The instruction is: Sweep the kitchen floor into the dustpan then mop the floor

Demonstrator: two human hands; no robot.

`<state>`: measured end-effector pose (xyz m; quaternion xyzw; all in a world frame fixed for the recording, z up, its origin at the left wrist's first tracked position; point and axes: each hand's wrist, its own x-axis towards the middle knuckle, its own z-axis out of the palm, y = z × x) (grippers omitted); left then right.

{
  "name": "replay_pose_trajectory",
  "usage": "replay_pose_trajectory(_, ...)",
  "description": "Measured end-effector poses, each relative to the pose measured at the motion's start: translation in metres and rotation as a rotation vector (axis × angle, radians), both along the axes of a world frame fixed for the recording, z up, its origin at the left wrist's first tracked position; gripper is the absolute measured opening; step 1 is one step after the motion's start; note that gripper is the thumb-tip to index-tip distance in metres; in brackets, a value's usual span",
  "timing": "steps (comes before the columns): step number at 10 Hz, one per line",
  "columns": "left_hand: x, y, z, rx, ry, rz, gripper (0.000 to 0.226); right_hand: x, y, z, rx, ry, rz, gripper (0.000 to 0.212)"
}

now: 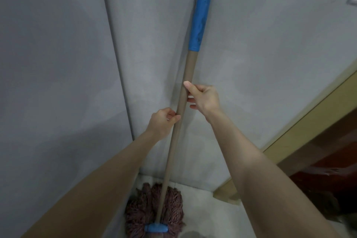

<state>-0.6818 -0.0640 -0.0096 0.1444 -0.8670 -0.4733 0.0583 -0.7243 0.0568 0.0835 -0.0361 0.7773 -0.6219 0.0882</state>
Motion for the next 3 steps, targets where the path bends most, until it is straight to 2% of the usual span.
replay_pose_trajectory(1, 0.01, -0.003, -0.002, 0.058, -0.041, -0.02, 0.025, 0.003, 0.0, 0.002, -0.007, -0.026, -0.01, 0.021)
replay_pose_trajectory(2, 0.018, -0.01, 0.002, 0.078, -0.05, -0.016, 0.027, 0.007, 0.0, 0.004, -0.018, -0.05, 0.01, 0.033)
replay_pose_trajectory(3, 0.021, -0.016, 0.009, 0.12, -0.038, 0.036, 0.024, 0.01, 0.002, 0.005, -0.029, -0.082, 0.004, 0.056)
